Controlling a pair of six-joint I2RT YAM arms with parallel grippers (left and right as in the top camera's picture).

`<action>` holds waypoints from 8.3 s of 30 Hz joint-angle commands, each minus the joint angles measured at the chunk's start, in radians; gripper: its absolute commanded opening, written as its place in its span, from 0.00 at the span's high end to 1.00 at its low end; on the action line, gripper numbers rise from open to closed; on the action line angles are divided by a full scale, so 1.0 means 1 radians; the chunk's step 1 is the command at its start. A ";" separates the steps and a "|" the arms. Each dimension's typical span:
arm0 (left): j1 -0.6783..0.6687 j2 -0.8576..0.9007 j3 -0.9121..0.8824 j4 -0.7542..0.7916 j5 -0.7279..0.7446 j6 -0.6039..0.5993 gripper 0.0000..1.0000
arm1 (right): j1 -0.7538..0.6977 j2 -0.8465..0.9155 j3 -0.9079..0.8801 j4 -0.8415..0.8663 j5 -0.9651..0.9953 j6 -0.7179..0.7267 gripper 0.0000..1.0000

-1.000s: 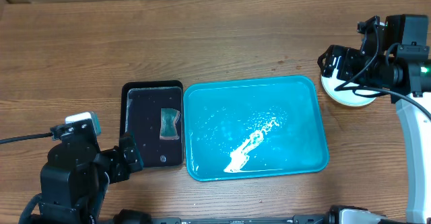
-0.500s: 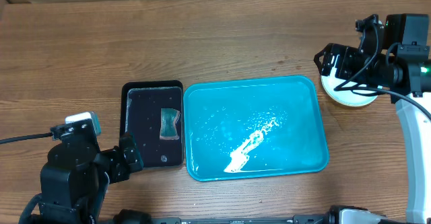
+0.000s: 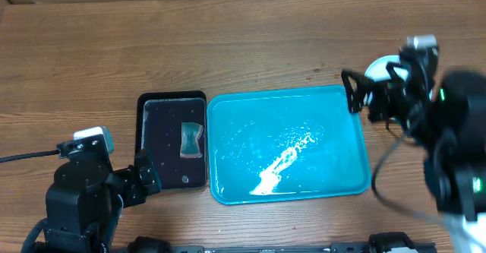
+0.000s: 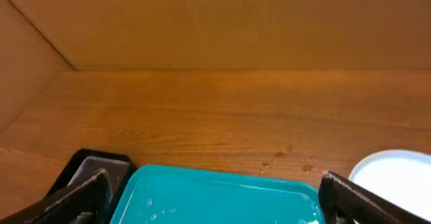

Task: Clean dirty plates on tray and stack at the side

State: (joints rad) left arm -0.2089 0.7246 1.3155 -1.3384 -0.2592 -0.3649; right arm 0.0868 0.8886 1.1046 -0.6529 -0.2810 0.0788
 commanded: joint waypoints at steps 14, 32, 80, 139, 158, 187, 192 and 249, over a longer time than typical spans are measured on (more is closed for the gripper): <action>-0.001 0.001 0.010 0.003 -0.010 -0.009 0.00 | 0.010 -0.755 -0.744 0.482 0.015 0.053 0.00; -0.001 0.001 0.010 0.003 -0.010 -0.009 0.00 | 0.010 -0.887 -1.084 0.937 0.027 0.159 0.00; -0.001 0.001 0.010 0.003 -0.010 -0.009 0.00 | 0.037 -0.886 -1.096 0.571 0.198 -0.084 0.00; 0.004 -0.059 -0.082 0.225 -0.014 0.016 0.00 | -0.064 -0.886 -1.096 0.568 0.269 -0.087 0.00; 0.171 -0.616 -1.096 1.265 0.221 -0.112 0.00 | -0.064 -0.886 -1.096 0.568 0.269 -0.087 0.00; 0.171 -0.722 -1.311 1.264 0.208 -0.047 0.01 | -0.064 -0.886 -1.096 0.568 0.269 -0.087 0.00; 0.171 -0.721 -1.311 1.264 0.207 -0.047 0.00 | -0.064 -0.886 -1.096 0.568 0.269 -0.087 0.00; 0.171 -0.720 -1.311 1.264 0.207 -0.047 0.00 | -0.064 -0.886 -1.096 0.568 0.269 -0.087 0.00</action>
State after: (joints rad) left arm -0.0437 0.0151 0.0086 -0.0757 -0.0555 -0.4347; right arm 0.0261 0.0128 0.0185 -0.0906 -0.0189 -0.0013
